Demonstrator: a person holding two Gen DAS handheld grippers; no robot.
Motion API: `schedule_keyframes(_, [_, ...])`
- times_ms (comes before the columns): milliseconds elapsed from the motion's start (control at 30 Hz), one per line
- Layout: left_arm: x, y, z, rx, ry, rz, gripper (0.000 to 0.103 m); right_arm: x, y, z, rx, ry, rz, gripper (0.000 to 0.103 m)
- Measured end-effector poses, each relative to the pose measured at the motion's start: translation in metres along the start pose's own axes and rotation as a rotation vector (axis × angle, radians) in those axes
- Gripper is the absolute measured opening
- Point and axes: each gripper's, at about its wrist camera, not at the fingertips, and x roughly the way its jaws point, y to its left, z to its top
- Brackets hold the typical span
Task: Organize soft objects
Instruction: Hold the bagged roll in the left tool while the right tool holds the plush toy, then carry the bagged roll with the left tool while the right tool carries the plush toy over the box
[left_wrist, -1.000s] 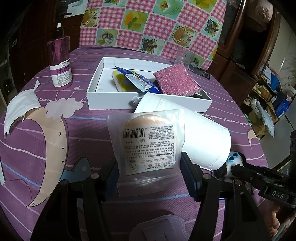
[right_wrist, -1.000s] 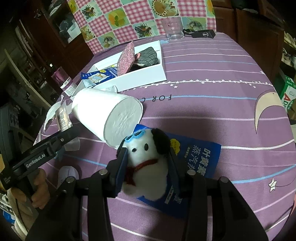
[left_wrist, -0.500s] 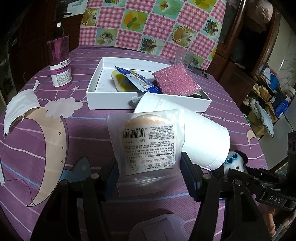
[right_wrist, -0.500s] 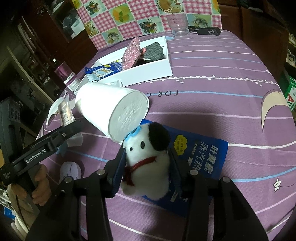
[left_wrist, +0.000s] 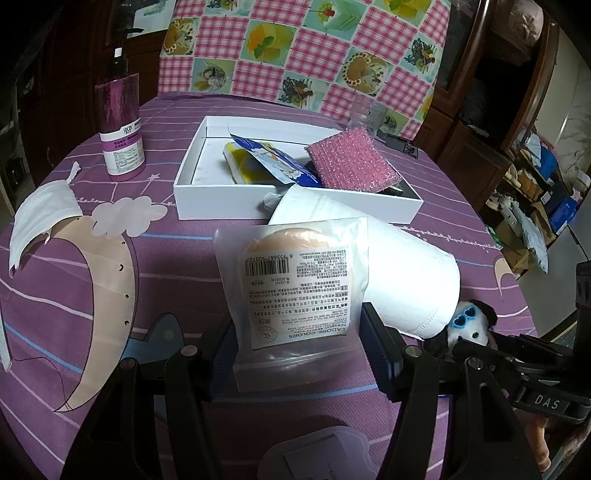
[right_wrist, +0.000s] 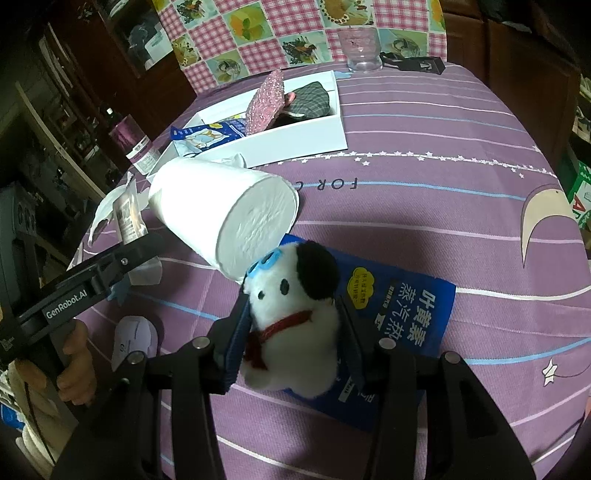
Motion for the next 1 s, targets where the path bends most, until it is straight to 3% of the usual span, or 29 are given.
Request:
schedule_keyframes(333, [0.000, 0.000, 0.000, 0.013, -0.001, 0.005, 0.062, 0.000, 0.003, -0.001, -0.032, 0.005, -0.021, 0.048])
schedule_keyframes(667, [0.000, -0.008, 0.000, 0.058, -0.019, 0.026, 0.061, -0.005, 0.009, -0.002, -0.056, -0.020, -0.007, 0.038])
schedule_keyframes(1000, [-0.030, -0.015, 0.017, 0.085, -0.048, 0.039, 0.060, -0.051, -0.010, 0.043, 0.143, -0.030, 0.060, 0.038])
